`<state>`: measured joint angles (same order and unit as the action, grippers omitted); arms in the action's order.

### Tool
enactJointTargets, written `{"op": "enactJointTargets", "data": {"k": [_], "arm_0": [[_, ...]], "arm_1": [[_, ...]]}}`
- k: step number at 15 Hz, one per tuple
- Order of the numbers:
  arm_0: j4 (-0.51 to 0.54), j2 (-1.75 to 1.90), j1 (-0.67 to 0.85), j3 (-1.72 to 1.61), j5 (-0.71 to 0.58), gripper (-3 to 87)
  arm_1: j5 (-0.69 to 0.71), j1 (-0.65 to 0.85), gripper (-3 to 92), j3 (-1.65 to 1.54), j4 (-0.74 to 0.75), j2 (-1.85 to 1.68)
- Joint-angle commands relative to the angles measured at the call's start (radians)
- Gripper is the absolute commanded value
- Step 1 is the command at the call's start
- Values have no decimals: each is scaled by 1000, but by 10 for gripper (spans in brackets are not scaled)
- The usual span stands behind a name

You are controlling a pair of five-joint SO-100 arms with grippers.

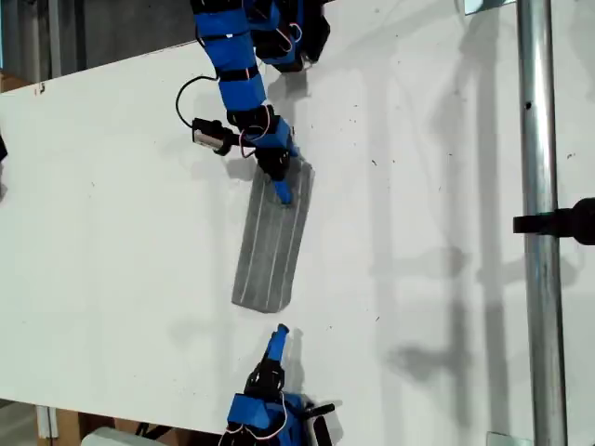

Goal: Grasp corners of a towel and fold twice.

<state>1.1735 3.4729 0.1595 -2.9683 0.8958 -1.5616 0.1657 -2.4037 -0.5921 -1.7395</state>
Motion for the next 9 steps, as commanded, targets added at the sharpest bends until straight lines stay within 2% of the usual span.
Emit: {"op": "enactJointTargets", "data": {"k": [1, 2, 3, 4, 5, 7, 9], "arm_0": [[-2, 6, 9, 12, -3, 196], [0, 6, 9, 14, -3, 196], [0, 6, 8, 14, -3, 196], [0, 6, 6, 14, -2, 195], [-2, 6, 6, 14, -2, 195], [-2, 6, 5, 14, -6, 195], [-8, 6, 3, 14, -6, 195]], "arm_1": [[132, 104, 336, 72, 28, 29], [181, 130, 22, 86, -35, 6], [241, 153, -2, 124, -169, -23], [291, 163, -2, 221, -393, -20], [310, 152, -2, 262, -545, -41], [288, 78, -2, 270, -742, -130], [264, 0, -2, 391, -1046, -138]]}}
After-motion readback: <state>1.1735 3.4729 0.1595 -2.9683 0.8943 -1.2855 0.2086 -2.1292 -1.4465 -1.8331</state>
